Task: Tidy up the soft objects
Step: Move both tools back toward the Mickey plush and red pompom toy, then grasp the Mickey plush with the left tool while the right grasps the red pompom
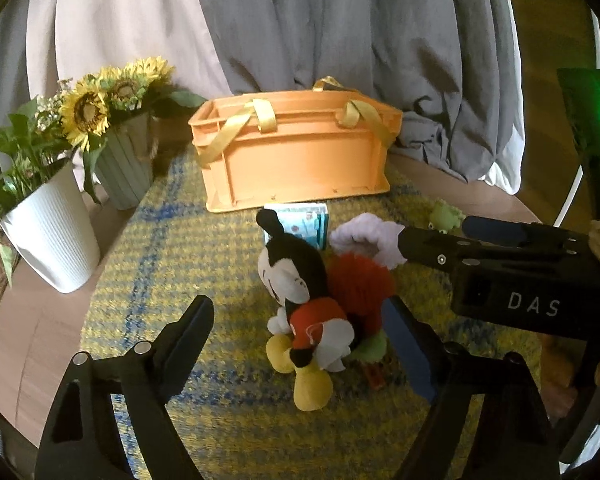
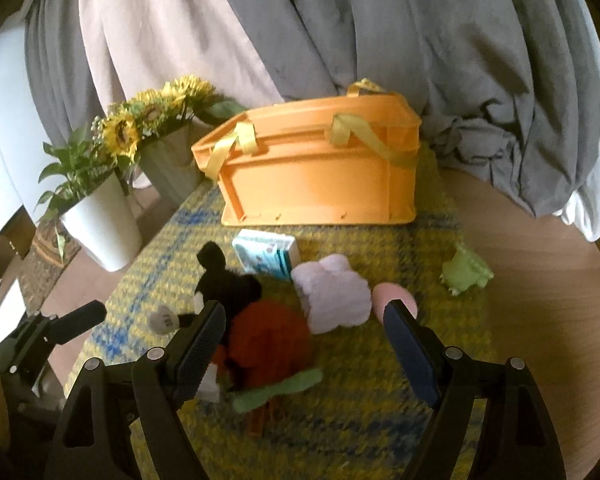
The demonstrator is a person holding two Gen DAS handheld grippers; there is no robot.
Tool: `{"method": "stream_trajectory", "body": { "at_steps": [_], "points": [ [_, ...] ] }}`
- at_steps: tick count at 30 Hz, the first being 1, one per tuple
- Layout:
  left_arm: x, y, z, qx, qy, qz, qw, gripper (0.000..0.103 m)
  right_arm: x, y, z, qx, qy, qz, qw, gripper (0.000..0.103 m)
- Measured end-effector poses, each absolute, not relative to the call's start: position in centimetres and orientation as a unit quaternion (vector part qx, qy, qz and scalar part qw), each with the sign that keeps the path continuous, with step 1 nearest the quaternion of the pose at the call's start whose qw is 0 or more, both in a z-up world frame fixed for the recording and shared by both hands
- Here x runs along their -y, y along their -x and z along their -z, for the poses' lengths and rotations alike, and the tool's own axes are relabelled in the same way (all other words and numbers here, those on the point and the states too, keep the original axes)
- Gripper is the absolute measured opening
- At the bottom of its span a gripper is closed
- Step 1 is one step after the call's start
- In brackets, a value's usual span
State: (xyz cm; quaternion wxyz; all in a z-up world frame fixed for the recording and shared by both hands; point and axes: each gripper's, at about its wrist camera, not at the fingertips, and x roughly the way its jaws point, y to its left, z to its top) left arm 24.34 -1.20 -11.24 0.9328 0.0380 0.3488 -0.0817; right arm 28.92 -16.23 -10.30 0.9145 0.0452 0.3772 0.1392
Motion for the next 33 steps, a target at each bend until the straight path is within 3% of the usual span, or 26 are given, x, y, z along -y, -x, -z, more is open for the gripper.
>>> {"method": "stream_trajectory", "body": {
  "at_steps": [14, 29, 31, 33],
  "points": [
    [1.0, -26.3, 14.6, -0.373, 0.0, 0.079, 0.924, 0.072, 15.6, -30.8, 13.9, -0.425, -0.064, -0.168, 0.887, 0.076],
    [0.2, -28.0, 16.7, -0.397, 0.042, 0.096, 0.912, 0.065, 14.3, -33.0, 17.0, -0.462, -0.091, -0.199, 0.859, 0.065],
    [0.0, -28.1, 16.9, -0.401, 0.046, 0.098, 0.91, 0.062, 14.0, -33.2, 17.3, -0.465, -0.093, -0.205, 0.856, 0.063],
    [-0.1, -28.2, 17.1, -0.406, 0.054, 0.104, 0.906, 0.052, 13.8, -33.4, 17.7, -0.47, -0.099, -0.208, 0.852, 0.061]
  ]
}}
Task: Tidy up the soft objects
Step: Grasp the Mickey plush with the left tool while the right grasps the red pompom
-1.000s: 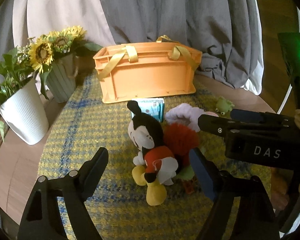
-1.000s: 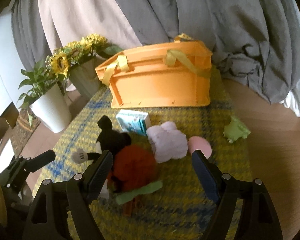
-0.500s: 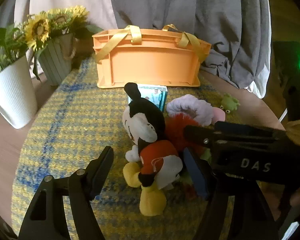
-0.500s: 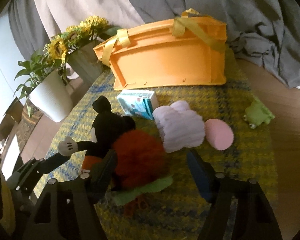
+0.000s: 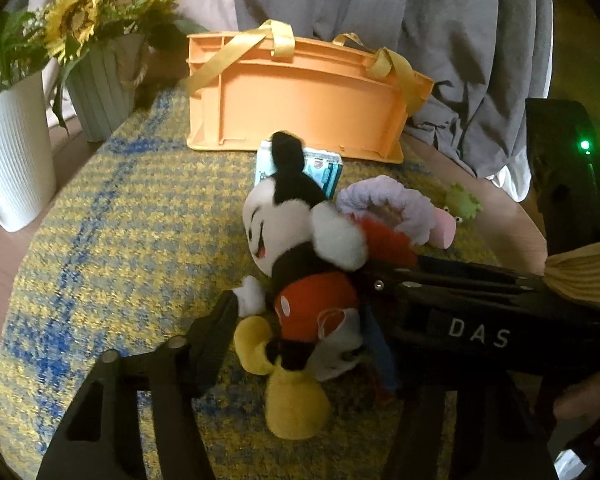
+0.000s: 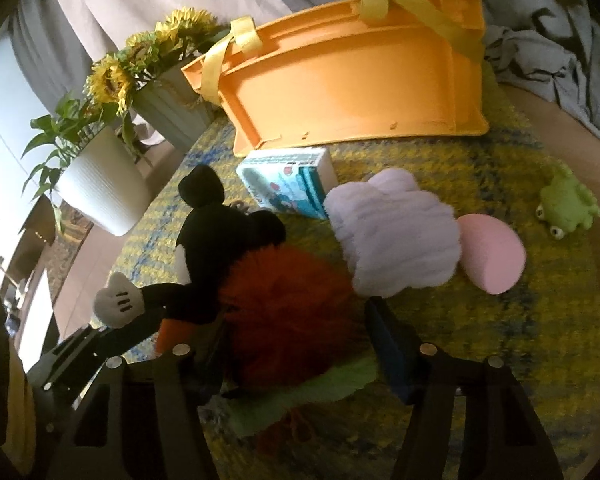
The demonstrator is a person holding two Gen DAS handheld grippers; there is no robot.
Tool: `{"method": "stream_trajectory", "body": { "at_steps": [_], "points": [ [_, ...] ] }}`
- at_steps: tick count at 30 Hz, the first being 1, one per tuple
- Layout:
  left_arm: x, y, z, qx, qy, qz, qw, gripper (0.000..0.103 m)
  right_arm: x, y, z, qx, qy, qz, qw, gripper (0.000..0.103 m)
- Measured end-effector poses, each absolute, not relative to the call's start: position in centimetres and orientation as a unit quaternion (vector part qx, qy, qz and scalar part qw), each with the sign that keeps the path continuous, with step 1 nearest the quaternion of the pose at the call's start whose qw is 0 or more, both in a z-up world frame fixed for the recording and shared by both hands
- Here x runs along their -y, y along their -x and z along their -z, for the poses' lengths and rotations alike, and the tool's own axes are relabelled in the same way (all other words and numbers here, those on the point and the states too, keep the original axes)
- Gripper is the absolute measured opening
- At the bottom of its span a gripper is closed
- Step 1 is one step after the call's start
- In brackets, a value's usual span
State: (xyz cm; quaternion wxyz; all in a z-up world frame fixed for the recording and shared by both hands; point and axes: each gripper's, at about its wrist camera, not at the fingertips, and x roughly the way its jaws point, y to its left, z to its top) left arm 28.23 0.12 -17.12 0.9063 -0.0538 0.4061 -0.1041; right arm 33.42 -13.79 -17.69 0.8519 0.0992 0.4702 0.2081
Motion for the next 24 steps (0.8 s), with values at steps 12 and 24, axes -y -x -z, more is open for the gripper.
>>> {"method": "stream_trajectory", "body": {
  "at_steps": [12, 24],
  "points": [
    [-0.4, -27.8, 16.8, -0.399, 0.046, 0.116, 0.908, 0.039, 12.7, -33.7, 17.9, -0.47, -0.105, -0.222, 0.848, 0.04],
    [-1.1, -27.2, 14.9, -0.373, 0.025, 0.121, 0.92, 0.038, 13.8, -32.2, 15.3, -0.438, -0.088, -0.18, 0.877, 0.039]
  ]
}}
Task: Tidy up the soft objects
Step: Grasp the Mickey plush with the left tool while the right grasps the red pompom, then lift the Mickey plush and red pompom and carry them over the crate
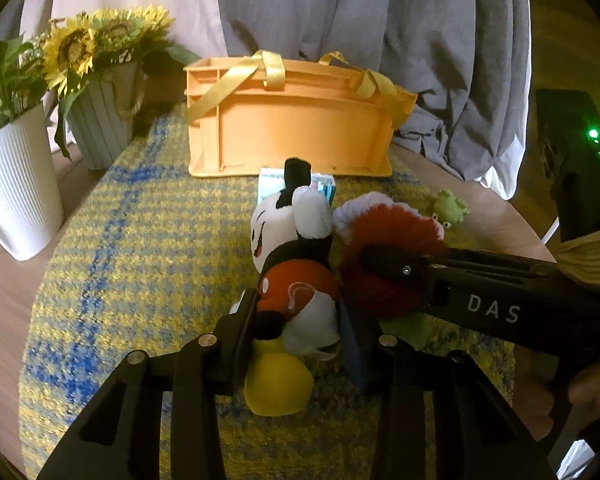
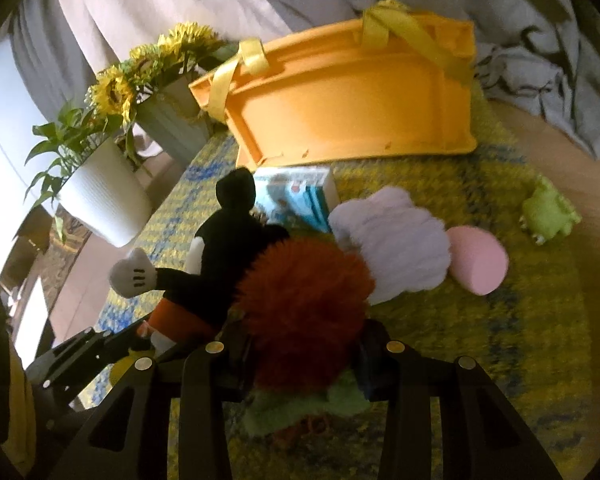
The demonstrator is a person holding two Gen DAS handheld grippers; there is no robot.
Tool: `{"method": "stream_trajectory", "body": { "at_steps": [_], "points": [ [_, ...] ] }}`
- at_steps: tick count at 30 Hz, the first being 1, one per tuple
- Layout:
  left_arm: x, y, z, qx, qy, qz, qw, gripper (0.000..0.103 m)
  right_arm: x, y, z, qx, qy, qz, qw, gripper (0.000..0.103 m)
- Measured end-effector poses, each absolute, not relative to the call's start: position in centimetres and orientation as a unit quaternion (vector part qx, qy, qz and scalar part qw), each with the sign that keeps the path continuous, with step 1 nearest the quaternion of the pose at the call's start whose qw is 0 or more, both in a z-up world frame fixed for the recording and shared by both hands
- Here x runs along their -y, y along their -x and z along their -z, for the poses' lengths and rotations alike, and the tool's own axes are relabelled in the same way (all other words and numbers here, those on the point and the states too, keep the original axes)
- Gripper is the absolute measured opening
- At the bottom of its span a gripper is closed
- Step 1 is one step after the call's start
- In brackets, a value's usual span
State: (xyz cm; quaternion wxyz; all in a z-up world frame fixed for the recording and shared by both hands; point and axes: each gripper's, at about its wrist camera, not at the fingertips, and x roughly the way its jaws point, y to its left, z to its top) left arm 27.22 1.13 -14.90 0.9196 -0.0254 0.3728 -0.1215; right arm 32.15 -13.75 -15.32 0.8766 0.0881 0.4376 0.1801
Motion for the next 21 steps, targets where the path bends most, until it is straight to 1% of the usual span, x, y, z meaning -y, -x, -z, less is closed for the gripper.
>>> {"method": "stream_trajectory", "body": {
  "at_steps": [9, 21],
  "points": [
    [-2.0, -27.2, 13.3, -0.345, 0.03, 0.12, 0.931, 0.036, 13.8, -31.1, 13.1, -0.414, -0.081, -0.152, 0.894, 0.039],
    [-2.9, -26.5, 9.7, -0.294, 0.037, 0.118, 0.948, 0.034, 13.4, -30.3, 10.3, -0.383, -0.089, -0.137, 0.909, 0.039]
  ]
}}
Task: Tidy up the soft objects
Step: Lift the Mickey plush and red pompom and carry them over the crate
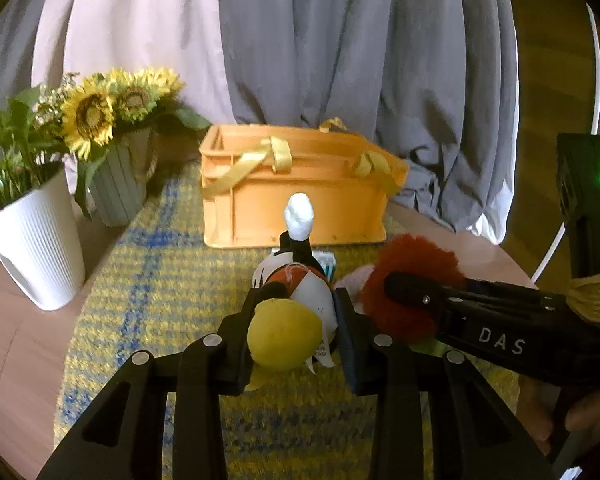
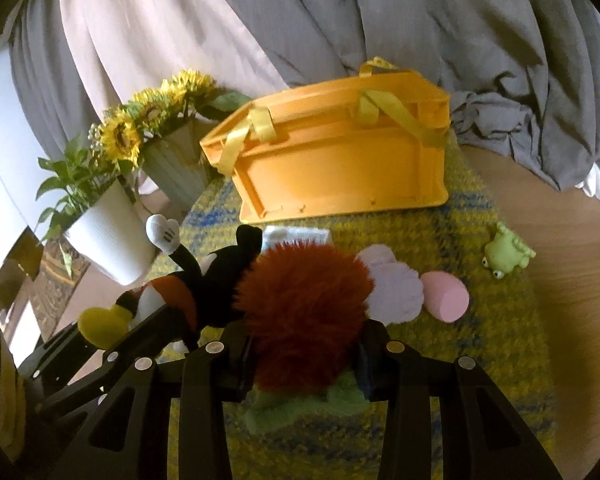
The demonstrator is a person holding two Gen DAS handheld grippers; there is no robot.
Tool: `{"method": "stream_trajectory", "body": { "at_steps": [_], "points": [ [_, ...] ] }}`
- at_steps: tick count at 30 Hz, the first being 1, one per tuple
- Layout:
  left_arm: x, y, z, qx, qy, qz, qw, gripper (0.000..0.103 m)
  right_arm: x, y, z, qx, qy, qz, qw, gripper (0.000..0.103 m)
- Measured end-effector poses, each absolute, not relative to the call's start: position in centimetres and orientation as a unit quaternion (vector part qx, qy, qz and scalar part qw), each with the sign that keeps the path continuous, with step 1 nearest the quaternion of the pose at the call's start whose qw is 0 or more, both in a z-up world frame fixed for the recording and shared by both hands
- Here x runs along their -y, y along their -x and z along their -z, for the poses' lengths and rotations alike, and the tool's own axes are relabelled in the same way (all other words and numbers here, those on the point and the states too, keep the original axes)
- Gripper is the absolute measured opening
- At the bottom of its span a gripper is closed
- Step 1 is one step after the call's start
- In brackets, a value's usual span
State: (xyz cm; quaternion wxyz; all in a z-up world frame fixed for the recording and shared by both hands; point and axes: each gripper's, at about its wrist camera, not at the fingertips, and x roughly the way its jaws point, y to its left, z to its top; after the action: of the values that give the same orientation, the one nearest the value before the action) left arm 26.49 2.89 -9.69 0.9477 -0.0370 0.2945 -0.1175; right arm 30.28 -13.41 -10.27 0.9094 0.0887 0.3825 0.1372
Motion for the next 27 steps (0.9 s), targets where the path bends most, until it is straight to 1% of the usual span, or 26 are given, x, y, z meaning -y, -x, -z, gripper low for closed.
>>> {"method": "stream_trajectory", "body": {
  "at_steps": [13, 27],
  "points": [
    [-3.6, -26.4, 5.1, -0.23, 0.036, 0.117, 0.966, 0.034, 13.2, -29.8, 5.9, -0.32, -0.083, -0.128, 0.935, 0.039],
    [-3.4, -27.4, 1.8, -0.171, 0.029, 0.122, 0.977, 0.033, 13.5, -30.3, 2.2, -0.258, -0.083, -0.115, 0.956, 0.039]
  ]
}}
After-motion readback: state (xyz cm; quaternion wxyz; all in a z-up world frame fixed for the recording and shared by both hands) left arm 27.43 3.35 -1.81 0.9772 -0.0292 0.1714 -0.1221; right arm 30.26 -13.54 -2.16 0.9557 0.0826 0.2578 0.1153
